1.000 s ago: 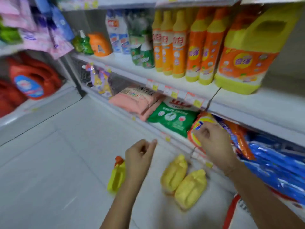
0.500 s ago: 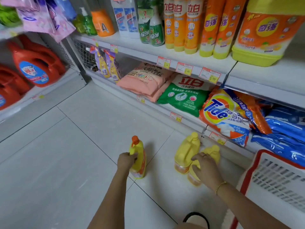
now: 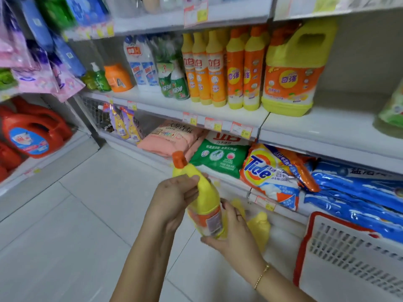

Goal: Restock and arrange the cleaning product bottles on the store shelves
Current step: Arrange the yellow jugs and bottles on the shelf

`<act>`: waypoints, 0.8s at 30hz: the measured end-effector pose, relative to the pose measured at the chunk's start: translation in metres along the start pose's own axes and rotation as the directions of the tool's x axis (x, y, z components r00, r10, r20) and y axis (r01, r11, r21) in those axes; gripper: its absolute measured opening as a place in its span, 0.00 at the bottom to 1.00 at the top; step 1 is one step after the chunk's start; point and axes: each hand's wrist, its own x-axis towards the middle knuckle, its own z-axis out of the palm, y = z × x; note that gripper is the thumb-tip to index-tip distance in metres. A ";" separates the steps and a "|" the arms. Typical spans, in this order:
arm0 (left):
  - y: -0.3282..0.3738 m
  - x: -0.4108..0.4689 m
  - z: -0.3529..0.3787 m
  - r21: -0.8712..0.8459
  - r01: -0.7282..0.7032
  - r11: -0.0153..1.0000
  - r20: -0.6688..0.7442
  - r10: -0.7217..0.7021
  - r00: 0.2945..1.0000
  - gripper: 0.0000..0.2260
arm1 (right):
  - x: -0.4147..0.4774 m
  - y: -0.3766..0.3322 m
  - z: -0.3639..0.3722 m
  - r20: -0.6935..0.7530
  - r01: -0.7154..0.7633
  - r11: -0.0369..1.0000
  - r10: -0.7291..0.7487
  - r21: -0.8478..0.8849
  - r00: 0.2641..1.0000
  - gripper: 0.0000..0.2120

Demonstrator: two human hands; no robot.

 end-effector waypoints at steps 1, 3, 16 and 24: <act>0.017 -0.005 0.020 -0.004 -0.058 0.998 0.053 0.058 0.997 0.24 | 0.004 -0.010 -0.014 -0.095 0.028 0.999 -0.032 -0.047 0.995 0.44; 0.046 -0.009 0.059 -0.027 -0.170 0.985 0.146 0.172 0.974 0.23 | 0.014 -0.026 -0.048 -0.267 0.056 0.991 -0.088 -0.123 0.960 0.38; 0.079 0.060 0.241 -0.383 -0.333 0.862 0.198 0.428 0.882 0.06 | 0.115 -0.002 -0.273 -0.483 0.067 0.957 -0.203 -0.283 0.852 0.32; 0.069 0.118 0.282 -0.282 -0.391 0.876 0.017 0.412 0.911 0.07 | 0.158 0.034 -0.296 -0.288 0.153 0.988 -0.143 0.010 0.947 0.28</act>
